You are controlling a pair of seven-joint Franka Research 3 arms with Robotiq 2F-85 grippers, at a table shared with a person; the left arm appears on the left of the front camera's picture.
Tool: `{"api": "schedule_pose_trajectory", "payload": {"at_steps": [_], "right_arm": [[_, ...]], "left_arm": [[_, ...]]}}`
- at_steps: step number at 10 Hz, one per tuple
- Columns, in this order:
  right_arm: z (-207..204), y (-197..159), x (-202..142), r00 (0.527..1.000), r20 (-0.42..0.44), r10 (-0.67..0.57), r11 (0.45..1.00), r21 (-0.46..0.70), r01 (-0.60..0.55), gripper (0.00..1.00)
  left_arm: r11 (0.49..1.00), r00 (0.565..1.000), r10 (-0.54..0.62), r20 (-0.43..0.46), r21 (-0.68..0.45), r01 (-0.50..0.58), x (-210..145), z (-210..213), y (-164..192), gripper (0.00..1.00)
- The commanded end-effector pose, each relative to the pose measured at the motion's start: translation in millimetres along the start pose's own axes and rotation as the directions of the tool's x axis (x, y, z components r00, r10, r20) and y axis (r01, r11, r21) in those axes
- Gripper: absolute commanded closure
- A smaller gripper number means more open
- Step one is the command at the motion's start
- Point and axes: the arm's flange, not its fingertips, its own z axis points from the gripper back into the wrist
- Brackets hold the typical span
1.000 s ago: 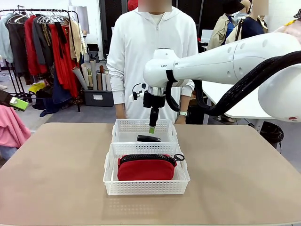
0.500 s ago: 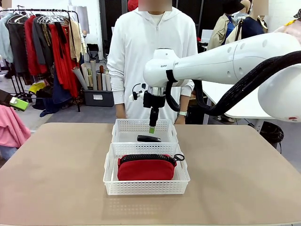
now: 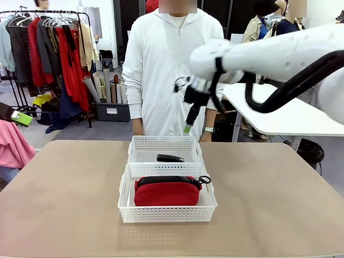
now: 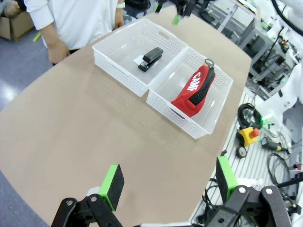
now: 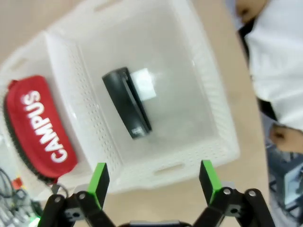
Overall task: Distribute items into two baskets.
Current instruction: Place the picked Stapler into the Organizing basket as instructed by the person.
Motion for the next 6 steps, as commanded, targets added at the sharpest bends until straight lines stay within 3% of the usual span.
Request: {"api": "schedule_pose_trajectory", "payload": {"at_steps": [1, 3, 6], "right_arm": [[36, 6, -52, 0.990, 0.112, -0.084, 0.996, 0.035, 0.081, 0.00], [90, 0, -104, 0.952, 0.192, -0.237, 0.969, 0.115, 0.218, 0.00], [129, 14, -186, 0.902, 0.259, -0.345, 0.935, 0.184, 0.304, 0.00]], "left_arm": [[1.000, 1.000, -0.003, 0.004, -0.006, 0.003, -1, 0, -1, 0.00], [1.000, 1.000, -0.003, 0.004, -0.006, 0.003, -1, 0, -1, 0.00], [1.000, 1.000, -0.003, 0.004, -0.006, 0.003, -1, 0, -1, 0.00]]}}
